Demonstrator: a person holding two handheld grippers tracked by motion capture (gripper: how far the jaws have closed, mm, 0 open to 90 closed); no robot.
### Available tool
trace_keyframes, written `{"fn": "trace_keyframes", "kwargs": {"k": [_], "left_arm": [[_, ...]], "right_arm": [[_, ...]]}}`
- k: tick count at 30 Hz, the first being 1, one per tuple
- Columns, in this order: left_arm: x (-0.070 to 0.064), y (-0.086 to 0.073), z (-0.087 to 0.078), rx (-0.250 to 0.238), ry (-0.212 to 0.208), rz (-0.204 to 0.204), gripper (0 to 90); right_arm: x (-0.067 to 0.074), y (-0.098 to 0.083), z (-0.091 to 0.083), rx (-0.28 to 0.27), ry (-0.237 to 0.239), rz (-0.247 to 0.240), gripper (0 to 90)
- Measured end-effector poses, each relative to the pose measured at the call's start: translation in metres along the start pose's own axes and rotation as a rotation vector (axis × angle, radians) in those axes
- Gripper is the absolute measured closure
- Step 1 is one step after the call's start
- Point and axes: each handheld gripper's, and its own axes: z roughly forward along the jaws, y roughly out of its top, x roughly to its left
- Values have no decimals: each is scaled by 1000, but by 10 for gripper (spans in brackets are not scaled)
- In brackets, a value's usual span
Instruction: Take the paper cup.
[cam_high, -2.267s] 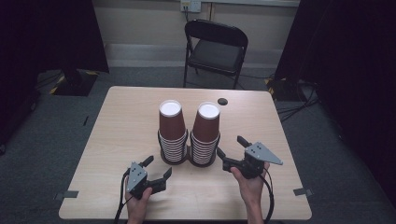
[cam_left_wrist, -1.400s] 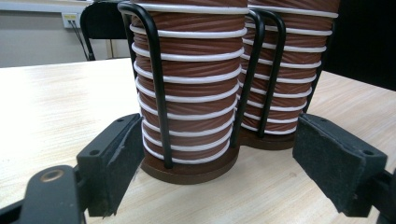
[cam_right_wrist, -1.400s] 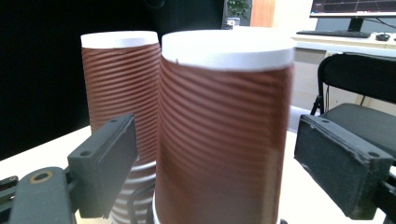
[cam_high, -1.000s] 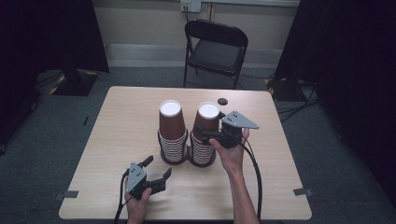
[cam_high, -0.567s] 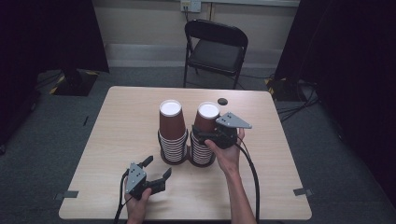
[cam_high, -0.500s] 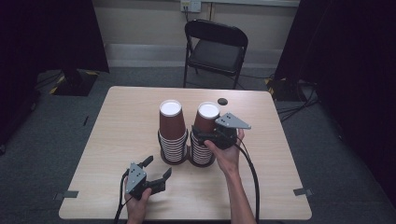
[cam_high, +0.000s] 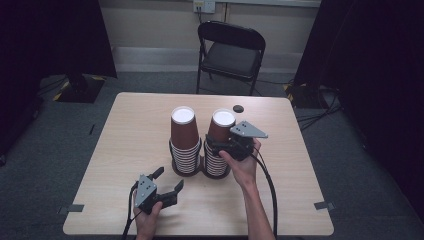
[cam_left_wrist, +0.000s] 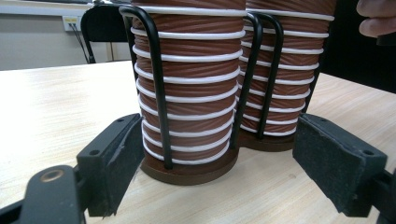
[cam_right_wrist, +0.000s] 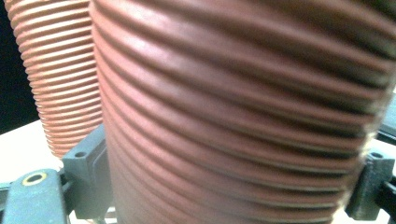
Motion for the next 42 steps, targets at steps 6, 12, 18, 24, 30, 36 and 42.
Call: {"fn": "trace_keyframes", "kwargs": {"k": [6, 12, 18, 24, 30, 36, 42], "left_arm": [[0, 0, 0, 1, 2, 0, 163], [0, 0, 0, 3, 2, 5, 163], [0, 0, 0, 4, 1, 8, 163], [0, 0, 1, 9, -6, 8, 163], [0, 1, 2, 23, -17, 20, 163], [-1, 1, 2, 26, -19, 21, 166], [0, 1, 2, 23, -23, 21, 166]], "right_arm": [[-2, 3, -2, 0, 16, 6, 120], [-1, 7, -5, -20, 11, -1, 122], [-2, 12, -8, -38, 18, 4, 123], [-1, 15, -10, -48, 18, 3, 123], [-1, 19, -10, -51, 6, 0, 124], [-1, 24, -13, -72, 7, 27, 125], [-1, 30, -15, -87, 14, 24, 126]]}}
